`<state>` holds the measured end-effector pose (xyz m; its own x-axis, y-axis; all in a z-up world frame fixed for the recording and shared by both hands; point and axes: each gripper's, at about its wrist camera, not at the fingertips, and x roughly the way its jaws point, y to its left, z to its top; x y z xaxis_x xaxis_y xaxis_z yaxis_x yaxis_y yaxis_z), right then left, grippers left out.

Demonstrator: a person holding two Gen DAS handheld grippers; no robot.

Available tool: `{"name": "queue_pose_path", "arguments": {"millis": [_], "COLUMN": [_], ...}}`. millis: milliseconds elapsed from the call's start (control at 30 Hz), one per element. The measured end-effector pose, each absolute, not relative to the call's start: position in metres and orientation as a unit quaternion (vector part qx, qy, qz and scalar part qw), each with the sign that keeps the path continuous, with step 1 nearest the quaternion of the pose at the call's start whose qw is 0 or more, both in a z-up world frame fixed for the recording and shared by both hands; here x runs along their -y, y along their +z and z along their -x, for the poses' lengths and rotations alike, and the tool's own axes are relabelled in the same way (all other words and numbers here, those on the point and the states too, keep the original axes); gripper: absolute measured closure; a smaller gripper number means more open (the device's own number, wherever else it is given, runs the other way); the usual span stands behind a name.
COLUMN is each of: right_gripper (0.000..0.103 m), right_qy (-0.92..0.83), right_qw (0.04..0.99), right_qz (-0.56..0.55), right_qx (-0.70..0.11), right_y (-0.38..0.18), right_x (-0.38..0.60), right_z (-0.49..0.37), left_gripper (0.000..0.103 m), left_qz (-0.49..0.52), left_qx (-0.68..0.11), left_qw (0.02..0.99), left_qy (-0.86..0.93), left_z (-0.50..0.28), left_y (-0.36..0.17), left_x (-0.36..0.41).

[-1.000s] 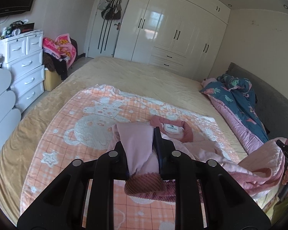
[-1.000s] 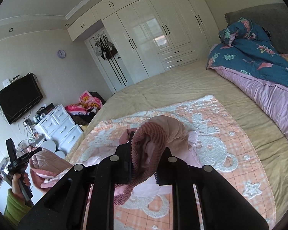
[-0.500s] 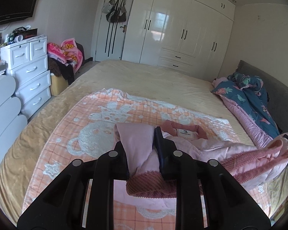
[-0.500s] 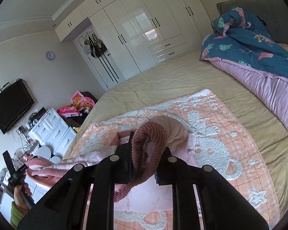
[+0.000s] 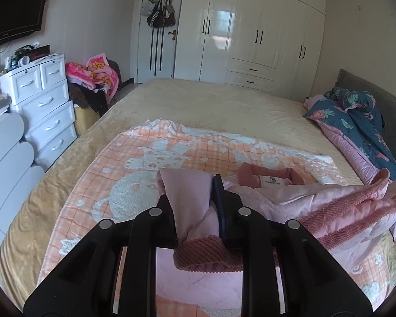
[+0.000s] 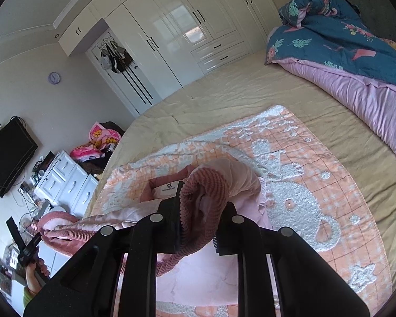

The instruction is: Fold large clothes

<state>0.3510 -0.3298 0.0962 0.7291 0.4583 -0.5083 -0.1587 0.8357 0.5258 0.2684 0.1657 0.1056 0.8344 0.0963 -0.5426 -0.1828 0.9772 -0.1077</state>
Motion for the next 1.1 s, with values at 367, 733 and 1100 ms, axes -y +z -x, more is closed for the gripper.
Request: {"name": "queue_pose_path", "arguments": {"millis": [367, 733, 1100], "right_gripper": [0.074, 0.036, 0.02], "right_qy": [0.183, 0.203, 0.127], "right_qw": [0.889, 0.903, 0.925], "right_qz": [-0.254, -0.256, -0.15], "right_qx": [-0.334, -0.281, -0.325], "right_y": [0.086, 0.084, -0.009], "right_x": [0.328, 0.327, 0.294], "right_z": [-0.374, -0.375, -0.347], "left_gripper": [0.088, 0.087, 0.084], "left_qz": [0.077, 0.071, 0.061], "left_qx": [-0.284, -0.29, -0.304], "left_qw": [0.952, 0.951, 0.947], "left_qy": [0.079, 0.078, 0.087], "left_z": [-0.29, -0.311, -0.337], "left_y": [0.093, 0.079, 0.059], "left_x": [-0.167, -0.166, -0.162]}}
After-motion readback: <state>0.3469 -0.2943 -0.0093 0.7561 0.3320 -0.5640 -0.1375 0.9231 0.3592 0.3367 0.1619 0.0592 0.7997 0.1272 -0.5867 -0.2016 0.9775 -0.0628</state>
